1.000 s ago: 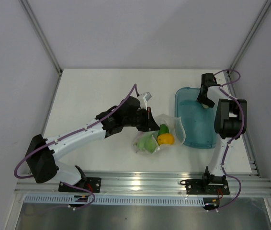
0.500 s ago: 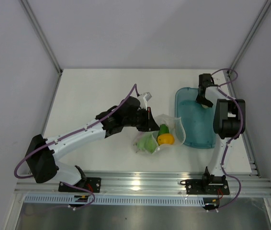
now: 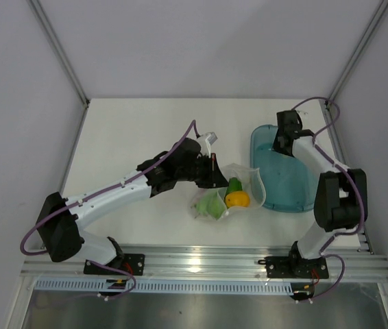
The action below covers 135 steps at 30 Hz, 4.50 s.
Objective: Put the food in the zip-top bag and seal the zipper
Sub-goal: Pick up the fake food from the bin, then place the fake food in the zipper food storage bag, then adjust the zipper food storage bag at the center of the board.
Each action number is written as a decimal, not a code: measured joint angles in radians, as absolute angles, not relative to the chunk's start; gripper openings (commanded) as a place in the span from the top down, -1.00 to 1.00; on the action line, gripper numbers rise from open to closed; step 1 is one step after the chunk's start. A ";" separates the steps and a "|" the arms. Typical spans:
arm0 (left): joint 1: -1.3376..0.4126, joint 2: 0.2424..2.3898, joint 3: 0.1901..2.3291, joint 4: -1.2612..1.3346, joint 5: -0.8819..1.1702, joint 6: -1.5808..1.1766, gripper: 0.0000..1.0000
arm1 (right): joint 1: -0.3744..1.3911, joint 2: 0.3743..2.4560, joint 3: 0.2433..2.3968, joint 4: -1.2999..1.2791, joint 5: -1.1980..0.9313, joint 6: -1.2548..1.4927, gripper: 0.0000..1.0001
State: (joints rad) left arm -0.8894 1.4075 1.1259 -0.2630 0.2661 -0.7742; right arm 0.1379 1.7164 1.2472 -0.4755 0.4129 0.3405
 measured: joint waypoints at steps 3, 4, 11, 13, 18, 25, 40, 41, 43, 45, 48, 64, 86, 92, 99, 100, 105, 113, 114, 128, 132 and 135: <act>-0.889 1.407 1.126 -0.263 0.266 -0.774 0.99 | 0.166 1.571 1.198 -0.506 0.403 0.344 0.47; -0.889 1.407 1.126 -0.263 0.266 -0.774 0.99 | 0.180 1.526 1.186 -0.520 0.400 0.344 0.47; -0.889 1.409 1.126 -0.263 0.266 -0.773 0.99 | 0.343 1.194 1.155 -0.659 0.321 0.366 0.46; -0.888 1.409 1.126 -0.263 0.266 -0.773 0.99 | 0.376 1.111 1.157 -0.706 0.277 0.385 0.45; -0.884 1.415 1.126 -0.263 0.267 -0.773 0.99 | 0.478 1.019 1.188 -0.823 0.179 0.428 0.42; -0.883 1.416 1.128 -0.264 0.271 -0.774 0.99 | 0.695 0.992 1.192 -0.901 0.118 0.490 0.14; -0.883 1.394 1.139 -0.313 0.274 -0.773 0.99 | 0.836 1.034 1.156 -0.911 0.159 0.551 -0.99; -0.883 1.391 1.139 -0.317 0.274 -0.773 0.99 | 0.833 1.034 1.156 -0.913 0.167 0.551 -0.99; -0.883 1.384 1.139 -0.323 0.274 -0.768 0.99 | 0.805 1.034 1.166 -0.927 0.180 0.550 -0.99; -0.883 1.380 1.139 -0.328 0.274 -0.766 0.99 | 0.754 1.034 1.186 -0.941 0.187 0.549 -0.99; -0.883 1.380 1.139 -0.330 0.276 -0.765 0.99 | 0.672 1.033 1.216 -0.955 0.187 0.538 -0.99; -0.882 1.380 1.155 -0.362 0.323 -0.742 0.99 | 0.430 0.914 1.131 -0.961 -0.078 0.427 -0.99; -0.881 1.340 1.150 -0.363 0.364 -0.743 0.99 | 0.538 1.145 1.041 -0.831 -0.110 0.397 0.67; -0.881 1.296 1.092 -0.348 0.385 -0.754 0.99 | 0.581 1.282 1.287 -0.817 -0.122 0.398 0.65; -0.897 1.246 0.975 -0.246 0.395 -0.834 0.99 | 0.640 1.473 1.495 -0.820 -0.159 0.382 0.47; -0.900 1.242 0.963 -0.234 0.395 -0.846 0.99 | 0.647 1.494 1.510 -0.823 -0.165 0.381 0.38; -0.901 1.243 0.915 -0.154 0.385 -0.932 0.99 | 0.690 1.548 1.544 -0.847 -0.173 0.377 -0.98; -0.901 1.232 0.925 -0.148 0.288 -1.021 0.99 | 0.682 1.412 1.600 -0.876 -0.066 0.369 -0.99; -0.901 1.232 0.940 -0.169 0.265 -1.031 0.99 | 0.678 1.371 1.600 -0.873 -0.060 0.369 -0.99; -0.901 1.140 1.070 -0.341 -0.044 -1.189 0.99 | 0.654 0.833 1.128 -0.730 -0.150 0.390 -0.80; -0.901 1.139 1.070 -0.347 -0.075 -1.242 0.99 | 0.709 0.824 0.962 -0.642 -0.155 0.390 -0.65; -0.901 1.139 1.069 -0.345 -0.075 -1.277 0.99 | 0.726 0.813 0.884 -0.577 -0.155 0.381 -0.62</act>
